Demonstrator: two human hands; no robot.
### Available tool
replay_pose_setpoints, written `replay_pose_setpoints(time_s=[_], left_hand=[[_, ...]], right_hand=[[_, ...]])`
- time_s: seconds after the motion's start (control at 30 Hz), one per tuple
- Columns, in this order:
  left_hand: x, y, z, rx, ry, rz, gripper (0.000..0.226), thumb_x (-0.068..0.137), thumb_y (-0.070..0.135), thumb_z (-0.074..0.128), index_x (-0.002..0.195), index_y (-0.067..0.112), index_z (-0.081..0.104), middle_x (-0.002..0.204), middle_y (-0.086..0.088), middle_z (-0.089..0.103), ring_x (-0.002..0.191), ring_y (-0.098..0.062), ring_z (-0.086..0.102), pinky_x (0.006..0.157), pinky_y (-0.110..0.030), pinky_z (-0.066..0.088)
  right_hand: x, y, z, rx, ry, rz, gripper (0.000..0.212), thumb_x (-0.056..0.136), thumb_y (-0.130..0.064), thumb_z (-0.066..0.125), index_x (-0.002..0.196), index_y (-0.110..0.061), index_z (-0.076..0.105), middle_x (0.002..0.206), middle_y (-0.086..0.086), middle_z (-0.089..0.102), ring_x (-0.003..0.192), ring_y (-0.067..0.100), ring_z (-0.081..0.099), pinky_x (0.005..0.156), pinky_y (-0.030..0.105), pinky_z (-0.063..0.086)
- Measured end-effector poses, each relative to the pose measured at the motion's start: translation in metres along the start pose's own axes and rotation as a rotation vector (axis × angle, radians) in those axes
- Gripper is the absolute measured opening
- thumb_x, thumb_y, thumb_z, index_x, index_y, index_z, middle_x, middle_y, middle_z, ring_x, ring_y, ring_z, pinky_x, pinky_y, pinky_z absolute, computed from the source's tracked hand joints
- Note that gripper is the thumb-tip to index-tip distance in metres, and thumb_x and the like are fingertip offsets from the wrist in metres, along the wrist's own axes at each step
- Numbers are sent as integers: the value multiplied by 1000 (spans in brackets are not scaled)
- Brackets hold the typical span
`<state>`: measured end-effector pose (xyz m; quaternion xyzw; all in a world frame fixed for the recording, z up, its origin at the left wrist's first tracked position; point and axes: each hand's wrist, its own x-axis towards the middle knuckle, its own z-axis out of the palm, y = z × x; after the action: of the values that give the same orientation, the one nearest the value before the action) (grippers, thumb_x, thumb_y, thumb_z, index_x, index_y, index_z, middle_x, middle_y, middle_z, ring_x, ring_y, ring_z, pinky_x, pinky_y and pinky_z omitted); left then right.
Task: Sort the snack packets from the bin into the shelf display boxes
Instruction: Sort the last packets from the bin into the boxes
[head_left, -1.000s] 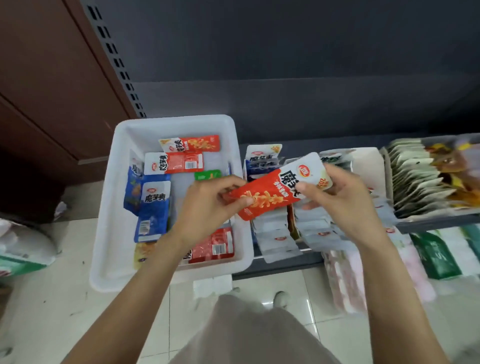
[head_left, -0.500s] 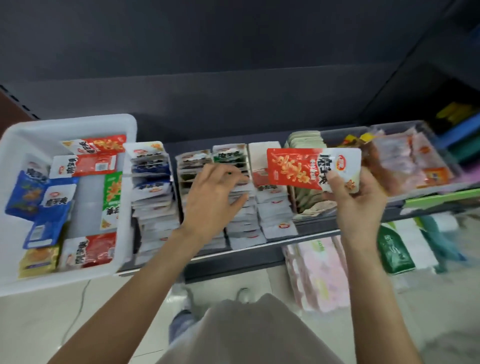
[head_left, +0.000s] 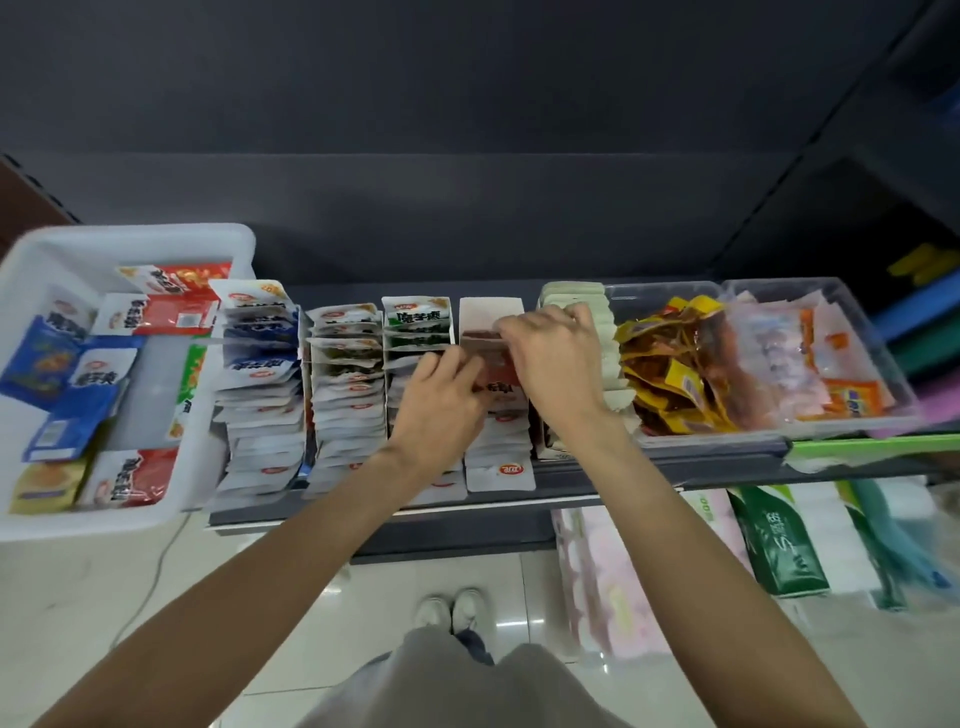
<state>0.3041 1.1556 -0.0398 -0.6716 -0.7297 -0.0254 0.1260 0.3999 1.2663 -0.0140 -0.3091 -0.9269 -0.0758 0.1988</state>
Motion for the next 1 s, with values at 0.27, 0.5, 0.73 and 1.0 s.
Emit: replay_pose_setpoints(time_s=[0.27,0.5,0.73,1.0], left_hand=[[-5,-6,11,-29,119,14,12,67,14,77,61,24,72,71,7,63,77,-19,51,69,-30,28],[-18,-14,0,-188,217,-2,6,78,26,70,75,24,75,81,6,64,85,-17,46,73,-27,32],[-107,-77,-46,-562,330,-429,23,90,33,55,98,21,72,88,10,70,80,-5,59,70,-19,48],[-223,-223,-40,-484,143,-983,17,85,18,67,101,21,72,102,5,70,83,-13,61,71,-26,47]], right_hand=[[16,-10,-17,-255,-513,-244,28,90,-3,39,74,-18,57,83,0,66,81,21,61,92,35,30],[5,-7,-32,62,-494,-142,26,93,-28,54,117,-27,63,107,-2,68,103,21,54,90,35,33],[17,-81,-65,872,-335,-68,21,93,-25,59,112,-29,68,93,-20,68,79,-10,59,72,5,42],[50,-243,-18,805,-498,-423,22,95,-20,55,113,-20,68,106,-5,71,87,5,65,76,24,52]])
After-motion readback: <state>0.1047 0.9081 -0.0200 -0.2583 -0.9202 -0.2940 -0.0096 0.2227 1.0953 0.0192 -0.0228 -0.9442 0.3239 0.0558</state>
